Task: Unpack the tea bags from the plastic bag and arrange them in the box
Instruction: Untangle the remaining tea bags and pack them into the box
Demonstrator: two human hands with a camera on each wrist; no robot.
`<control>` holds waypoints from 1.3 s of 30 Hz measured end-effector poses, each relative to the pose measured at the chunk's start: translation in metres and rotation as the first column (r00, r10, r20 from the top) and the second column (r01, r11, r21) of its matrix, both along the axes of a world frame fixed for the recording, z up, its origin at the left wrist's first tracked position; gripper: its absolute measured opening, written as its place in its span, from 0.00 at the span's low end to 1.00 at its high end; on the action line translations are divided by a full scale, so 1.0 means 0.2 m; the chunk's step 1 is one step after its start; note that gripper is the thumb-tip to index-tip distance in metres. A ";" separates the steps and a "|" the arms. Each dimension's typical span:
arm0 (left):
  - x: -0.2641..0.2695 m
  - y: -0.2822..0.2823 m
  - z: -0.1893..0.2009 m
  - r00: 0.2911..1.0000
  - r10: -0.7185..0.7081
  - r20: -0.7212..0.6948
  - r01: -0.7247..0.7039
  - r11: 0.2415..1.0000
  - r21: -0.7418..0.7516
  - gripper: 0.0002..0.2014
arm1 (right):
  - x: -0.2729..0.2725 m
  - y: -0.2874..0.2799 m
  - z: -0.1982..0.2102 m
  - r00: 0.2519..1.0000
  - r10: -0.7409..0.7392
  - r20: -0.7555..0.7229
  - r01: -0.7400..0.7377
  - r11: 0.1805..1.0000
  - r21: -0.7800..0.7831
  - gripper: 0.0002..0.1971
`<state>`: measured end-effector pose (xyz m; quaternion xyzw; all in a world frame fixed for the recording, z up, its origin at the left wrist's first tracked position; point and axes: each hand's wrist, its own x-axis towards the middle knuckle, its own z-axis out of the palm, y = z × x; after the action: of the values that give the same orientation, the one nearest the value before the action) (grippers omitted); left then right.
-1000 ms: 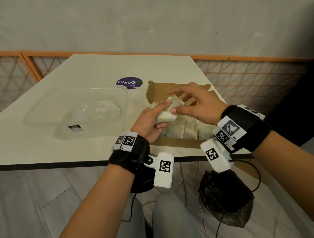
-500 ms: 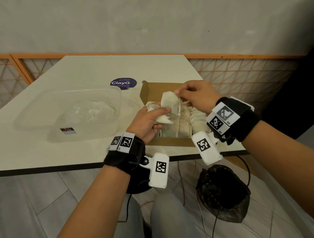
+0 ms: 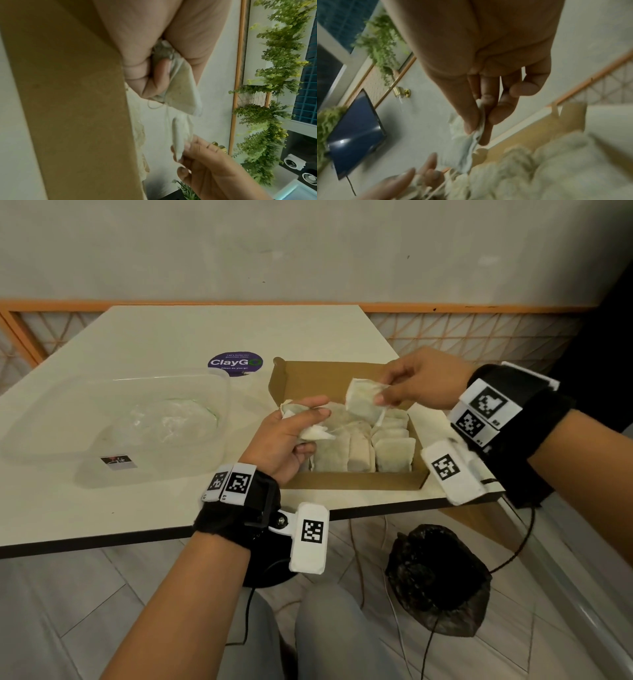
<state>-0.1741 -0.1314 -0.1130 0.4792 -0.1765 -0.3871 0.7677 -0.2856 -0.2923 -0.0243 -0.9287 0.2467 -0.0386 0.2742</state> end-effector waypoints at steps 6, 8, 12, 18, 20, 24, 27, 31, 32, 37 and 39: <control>0.01 -0.01 0.00 0.996 0.058 -0.064 -0.059 0.998 -0.021 0.06 | -0.12 -0.06 -0.03 0.966 0.001 -0.257 -0.032 0.993 -0.118 0.05; 0.01 0.00 0.00 0.995 0.056 -0.078 -0.059 0.998 -0.036 0.06 | -0.13 -0.04 -0.08 0.946 0.030 -0.323 -0.065 0.993 -0.099 0.04; 0.01 0.00 0.00 0.995 0.067 -0.081 -0.070 0.997 -0.036 0.06 | -0.11 -0.02 -0.16 0.924 0.063 -0.377 -0.108 0.989 -0.098 0.08; 0.02 0.00 -0.01 0.994 0.061 -0.092 -0.065 0.997 -0.047 0.06 | -0.12 -0.04 -0.15 0.947 0.001 -0.322 -0.070 0.977 -0.203 0.12; 0.02 0.00 -0.01 0.994 0.052 -0.096 -0.058 0.997 -0.057 0.05 | -0.13 -0.02 -0.12 0.970 -0.011 -0.244 -0.059 0.959 -0.277 0.13; 0.03 -0.01 -0.02 0.990 0.036 -0.134 -0.048 0.995 -0.087 0.02 | -0.17 0.08 -0.12 0.950 0.127 -0.285 -0.195 0.954 -0.228 0.12; 0.04 -0.01 -0.01 0.985 0.011 -0.172 -0.029 0.994 -0.105 0.05 | -0.17 0.14 -0.20 0.891 0.194 -0.410 -0.288 0.940 -0.181 0.14; 0.04 0.00 -0.01 0.978 -0.022 -0.209 -0.005 0.992 -0.127 0.10 | -0.15 0.10 -0.24 0.940 0.078 -0.332 -0.177 0.944 -0.279 0.13; 0.04 0.00 -0.01 0.975 -0.025 -0.220 -0.004 0.992 -0.128 0.11 | -0.14 0.09 -0.24 0.954 0.070 -0.293 -0.152 0.951 -0.268 0.12; 0.05 -0.01 -0.01 0.959 0.005 -0.282 -0.041 0.992 -0.119 0.15 | -0.03 0.17 -0.20 0.981 0.071 0.179 -0.078 0.996 0.032 0.06; 0.04 -0.01 -0.01 0.956 0.009 -0.293 -0.044 0.993 -0.113 0.16 | 0.05 0.24 -0.20 0.979 0.092 0.182 -0.113 0.987 0.113 0.14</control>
<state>-0.1662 -0.1333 -0.1143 0.3727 -0.0772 -0.4321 0.8176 -0.2754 -0.2445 -0.0645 -0.9145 0.1752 -0.0911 0.3532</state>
